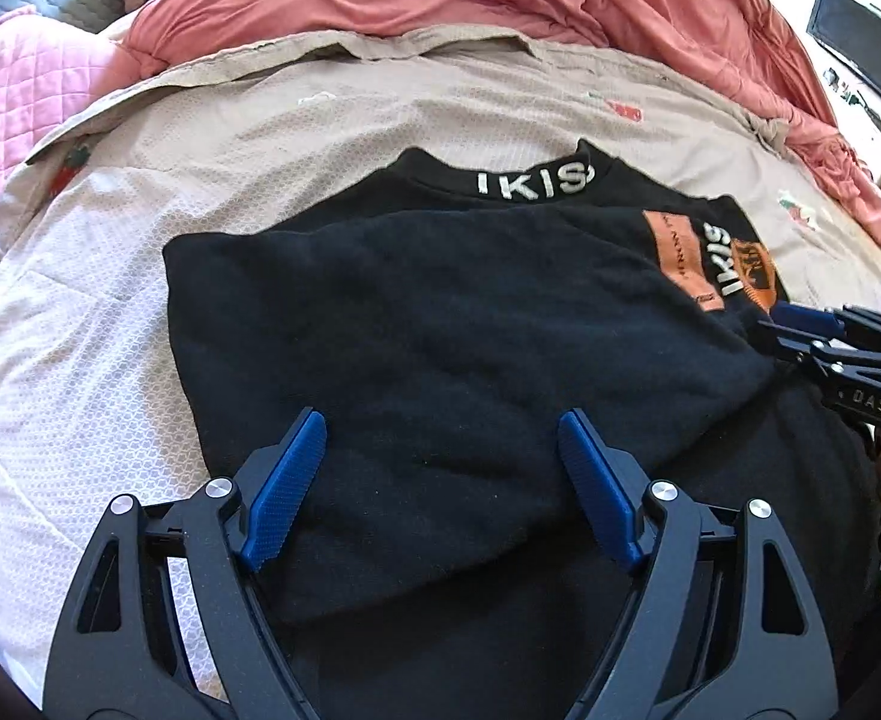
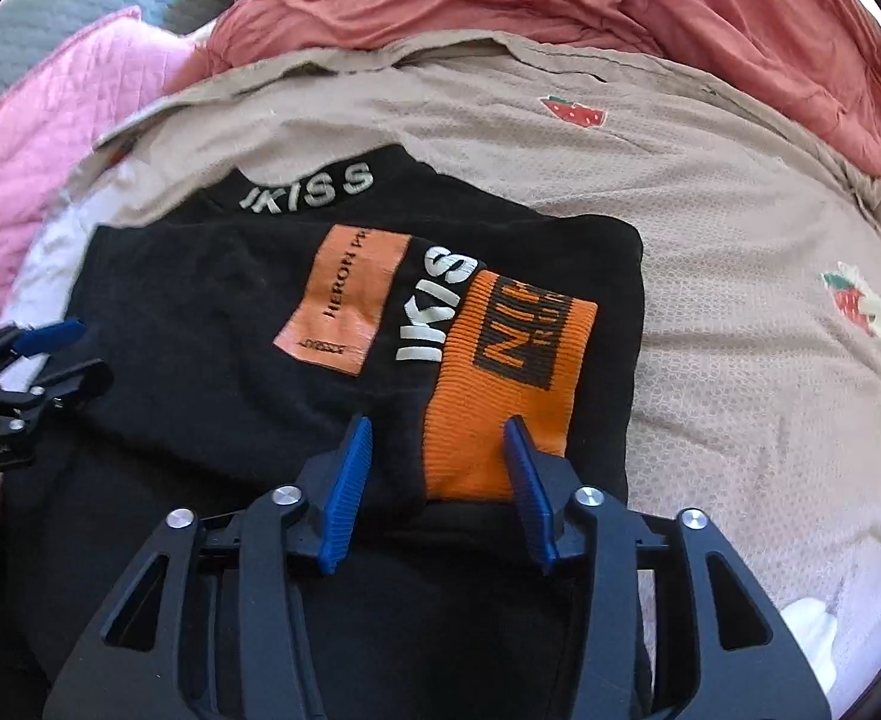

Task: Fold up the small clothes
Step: 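Move the left gripper to the side edge of the sweatshirt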

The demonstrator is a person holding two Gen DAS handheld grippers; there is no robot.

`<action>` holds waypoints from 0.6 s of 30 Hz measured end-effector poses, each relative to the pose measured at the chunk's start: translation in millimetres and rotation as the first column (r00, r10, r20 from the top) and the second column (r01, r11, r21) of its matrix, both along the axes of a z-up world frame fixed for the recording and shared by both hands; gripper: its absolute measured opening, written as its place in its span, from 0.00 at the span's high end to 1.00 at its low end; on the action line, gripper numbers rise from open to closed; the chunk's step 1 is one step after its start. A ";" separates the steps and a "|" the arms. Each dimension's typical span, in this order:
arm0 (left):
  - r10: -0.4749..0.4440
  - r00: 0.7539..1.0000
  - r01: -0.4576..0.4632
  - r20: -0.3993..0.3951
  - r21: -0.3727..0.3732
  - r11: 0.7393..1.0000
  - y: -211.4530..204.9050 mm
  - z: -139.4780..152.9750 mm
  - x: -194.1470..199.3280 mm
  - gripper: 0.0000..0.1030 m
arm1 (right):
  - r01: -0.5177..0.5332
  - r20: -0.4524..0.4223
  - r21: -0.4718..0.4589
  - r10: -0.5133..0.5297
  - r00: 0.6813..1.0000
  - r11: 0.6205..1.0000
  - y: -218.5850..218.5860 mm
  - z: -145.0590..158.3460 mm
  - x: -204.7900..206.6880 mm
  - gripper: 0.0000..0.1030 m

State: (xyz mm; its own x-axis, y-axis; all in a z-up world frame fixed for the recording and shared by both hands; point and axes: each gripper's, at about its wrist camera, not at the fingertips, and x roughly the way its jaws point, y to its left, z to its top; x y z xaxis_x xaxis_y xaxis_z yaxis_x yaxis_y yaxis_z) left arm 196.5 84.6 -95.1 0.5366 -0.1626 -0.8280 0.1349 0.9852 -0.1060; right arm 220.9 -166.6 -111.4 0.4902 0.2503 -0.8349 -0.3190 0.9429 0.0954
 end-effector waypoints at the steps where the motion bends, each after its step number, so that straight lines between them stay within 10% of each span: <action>1: 0.004 1.000 -0.004 0.005 -0.011 1.000 1.4 2.2 -0.6 0.29 | -0.001 0.002 0.015 0.001 1.000 1.000 -3.5 2.2 -2.7 0.50; 18: 0.094 0.993 -0.094 0.072 -0.009 0.996 12.7 44.0 -40.3 0.09 | -0.011 0.072 0.119 0.002 0.997 0.993 -27.5 50.7 -32.0 0.08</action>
